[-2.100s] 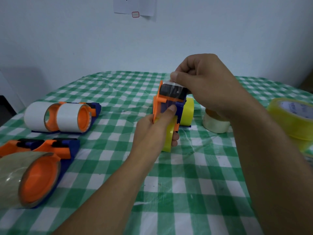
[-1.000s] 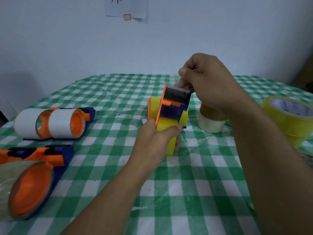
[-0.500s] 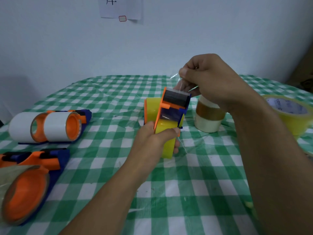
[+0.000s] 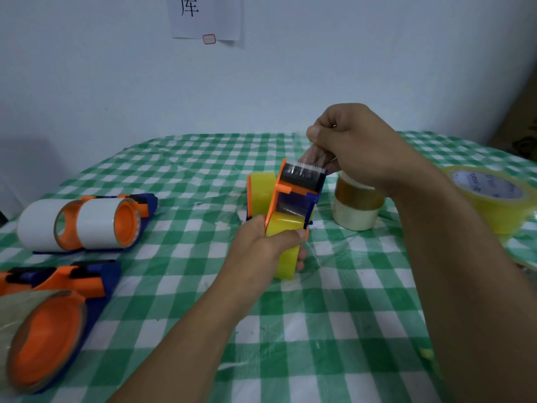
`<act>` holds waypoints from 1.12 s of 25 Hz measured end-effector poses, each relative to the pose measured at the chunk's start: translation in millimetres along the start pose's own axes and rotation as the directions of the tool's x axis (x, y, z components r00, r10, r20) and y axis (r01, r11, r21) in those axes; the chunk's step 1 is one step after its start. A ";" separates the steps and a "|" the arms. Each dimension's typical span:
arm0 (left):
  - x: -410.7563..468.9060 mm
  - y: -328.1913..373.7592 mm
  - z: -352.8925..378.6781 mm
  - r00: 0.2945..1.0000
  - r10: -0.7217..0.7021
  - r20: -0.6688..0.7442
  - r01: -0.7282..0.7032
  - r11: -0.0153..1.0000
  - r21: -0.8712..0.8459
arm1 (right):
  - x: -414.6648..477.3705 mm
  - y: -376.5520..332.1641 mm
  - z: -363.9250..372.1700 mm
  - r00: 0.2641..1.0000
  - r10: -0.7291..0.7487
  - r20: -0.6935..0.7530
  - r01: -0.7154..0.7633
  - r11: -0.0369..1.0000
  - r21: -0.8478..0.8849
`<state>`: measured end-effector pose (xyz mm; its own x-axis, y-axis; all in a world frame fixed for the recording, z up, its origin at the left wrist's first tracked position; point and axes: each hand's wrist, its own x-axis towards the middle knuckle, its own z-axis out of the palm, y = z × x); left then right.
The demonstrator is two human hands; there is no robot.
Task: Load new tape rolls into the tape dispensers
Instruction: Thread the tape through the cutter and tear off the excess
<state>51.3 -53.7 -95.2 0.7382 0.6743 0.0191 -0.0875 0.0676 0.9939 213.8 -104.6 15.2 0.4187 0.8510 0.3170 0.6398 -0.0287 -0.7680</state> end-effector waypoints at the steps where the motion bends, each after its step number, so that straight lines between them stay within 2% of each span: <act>1: 0.1 -0.3 -0.2 1.000 -0.003 0.003 0.003 1.000 -0.009 | 0.1 -0.2 0.4 1.000 0.001 0.000 -0.001 1.000 -0.005; 19: 1.3 0.5 -1.5 0.999 -0.039 -0.004 0.039 0.999 -0.016 | -5.3 -0.3 -8.1 0.997 0.060 0.039 -0.064 0.992 0.111; 24: -1.7 1.2 0.2 0.999 -0.010 0.048 0.011 1.000 -0.011 | -5.5 -1.7 -8.6 0.999 0.050 0.005 -0.051 0.997 0.061; 28: 3.6 8.4 0.1 0.991 -0.122 -0.061 0.112 0.984 -0.138 | -7.4 -6.6 -11.1 0.999 0.025 -0.026 -0.024 0.999 0.040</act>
<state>53.2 -50.8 -86.9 0.7014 0.7045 -0.1086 -0.0951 0.2435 0.9652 213.7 -116.5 24.1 0.4511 0.8364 0.3114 0.6031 -0.0284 -0.7972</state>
